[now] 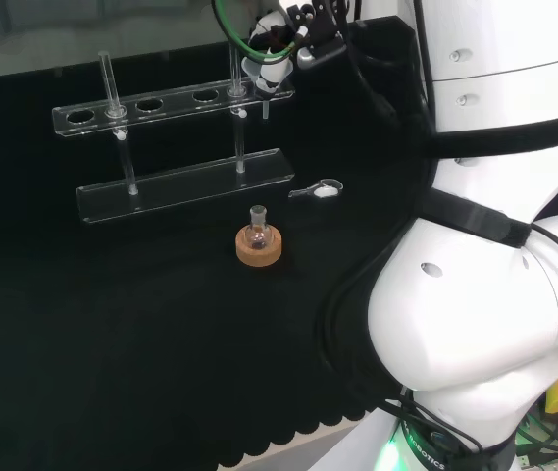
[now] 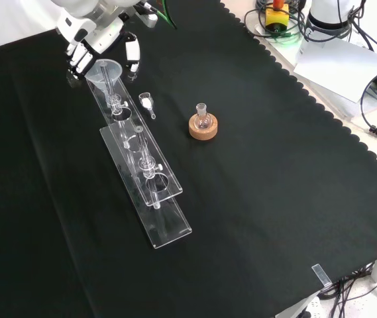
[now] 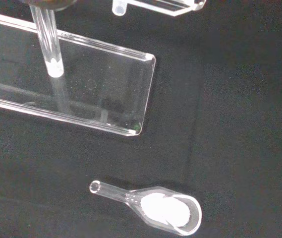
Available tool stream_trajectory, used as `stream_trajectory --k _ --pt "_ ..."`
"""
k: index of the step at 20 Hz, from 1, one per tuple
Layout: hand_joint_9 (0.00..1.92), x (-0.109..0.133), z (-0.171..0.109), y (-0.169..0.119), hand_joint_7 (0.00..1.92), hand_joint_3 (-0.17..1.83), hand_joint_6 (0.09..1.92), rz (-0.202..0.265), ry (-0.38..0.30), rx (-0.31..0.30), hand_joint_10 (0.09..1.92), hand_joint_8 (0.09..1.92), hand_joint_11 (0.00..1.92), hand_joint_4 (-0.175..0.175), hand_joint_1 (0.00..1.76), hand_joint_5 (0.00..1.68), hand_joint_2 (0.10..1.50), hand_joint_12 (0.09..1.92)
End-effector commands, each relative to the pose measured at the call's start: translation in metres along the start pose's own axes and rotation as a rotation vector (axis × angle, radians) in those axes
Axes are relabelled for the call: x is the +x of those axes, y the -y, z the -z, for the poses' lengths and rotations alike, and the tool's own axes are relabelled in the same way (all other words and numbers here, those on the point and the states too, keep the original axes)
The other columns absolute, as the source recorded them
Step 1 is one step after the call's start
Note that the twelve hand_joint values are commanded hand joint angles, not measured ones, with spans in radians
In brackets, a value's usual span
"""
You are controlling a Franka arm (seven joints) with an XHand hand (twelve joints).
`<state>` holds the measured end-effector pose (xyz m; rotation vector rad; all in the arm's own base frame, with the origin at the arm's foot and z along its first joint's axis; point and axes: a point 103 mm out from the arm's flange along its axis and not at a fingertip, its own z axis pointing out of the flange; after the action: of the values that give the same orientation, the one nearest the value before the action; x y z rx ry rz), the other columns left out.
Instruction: Pick up the funnel from the transparent funnel stand.
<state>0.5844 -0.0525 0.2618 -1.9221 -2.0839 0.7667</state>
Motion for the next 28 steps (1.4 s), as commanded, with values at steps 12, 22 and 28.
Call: stream_trajectory --k 12,22,28 --pt "0.64 0.006 0.051 0.030 0.26 0.62 0.63 -0.063 0.157 -0.097 0.56 0.66 0.43 -0.039 0.85 0.55 0.82 1.32" --pt "0.75 0.011 0.075 0.092 0.28 0.63 0.70 -0.110 0.171 -0.099 0.57 0.66 0.45 -0.037 0.86 0.54 0.82 1.31" --pt "0.82 0.017 0.071 0.129 0.30 0.64 0.71 -0.137 0.178 -0.110 0.55 0.66 0.49 -0.037 0.86 0.54 0.81 1.30"
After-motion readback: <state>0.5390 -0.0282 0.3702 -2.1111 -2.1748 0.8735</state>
